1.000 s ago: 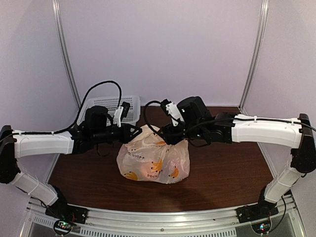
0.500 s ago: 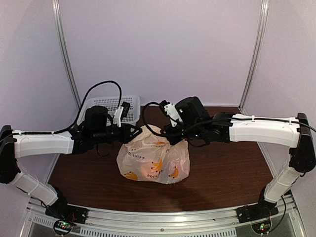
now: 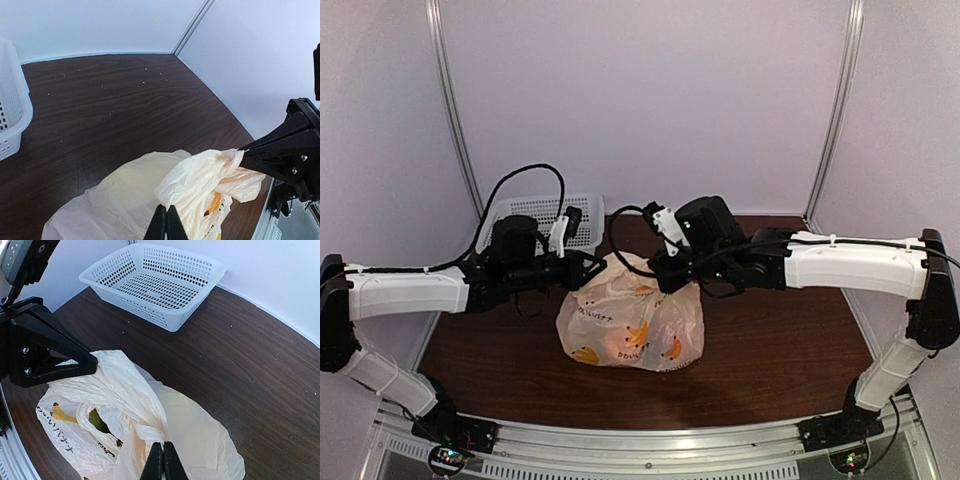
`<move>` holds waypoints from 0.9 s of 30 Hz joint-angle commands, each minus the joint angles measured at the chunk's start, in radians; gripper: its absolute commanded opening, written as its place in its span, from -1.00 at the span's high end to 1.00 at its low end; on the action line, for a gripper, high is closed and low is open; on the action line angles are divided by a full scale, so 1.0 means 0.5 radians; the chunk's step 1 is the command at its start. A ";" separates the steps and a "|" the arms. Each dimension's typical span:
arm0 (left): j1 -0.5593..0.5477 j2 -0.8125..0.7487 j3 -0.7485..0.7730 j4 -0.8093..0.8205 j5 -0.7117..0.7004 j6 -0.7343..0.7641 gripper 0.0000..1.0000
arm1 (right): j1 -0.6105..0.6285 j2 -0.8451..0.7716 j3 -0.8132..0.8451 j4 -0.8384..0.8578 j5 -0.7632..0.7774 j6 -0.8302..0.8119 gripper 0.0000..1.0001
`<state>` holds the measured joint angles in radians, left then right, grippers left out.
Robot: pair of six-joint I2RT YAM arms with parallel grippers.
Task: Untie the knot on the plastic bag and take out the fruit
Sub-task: Untie the bag handles from the takeout bag.
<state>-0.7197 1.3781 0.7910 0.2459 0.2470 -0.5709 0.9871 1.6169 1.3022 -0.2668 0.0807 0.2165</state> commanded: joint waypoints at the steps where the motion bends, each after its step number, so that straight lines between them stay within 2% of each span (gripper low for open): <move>1: 0.013 -0.073 -0.040 0.049 -0.104 -0.037 1.00 | 0.005 -0.072 -0.068 0.058 0.087 0.038 1.00; 13: 0.051 -0.133 -0.113 -0.018 -0.306 -0.177 1.00 | -0.008 -0.222 -0.198 0.098 0.278 0.117 1.00; 27: 0.083 -0.200 -0.237 -0.007 -0.347 -0.263 1.00 | -0.106 -0.329 -0.399 0.155 0.259 0.227 1.00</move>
<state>-0.6868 1.2942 0.6933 0.2310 0.0898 -0.6880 0.9497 1.4761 1.1305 -0.2050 0.1844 0.2985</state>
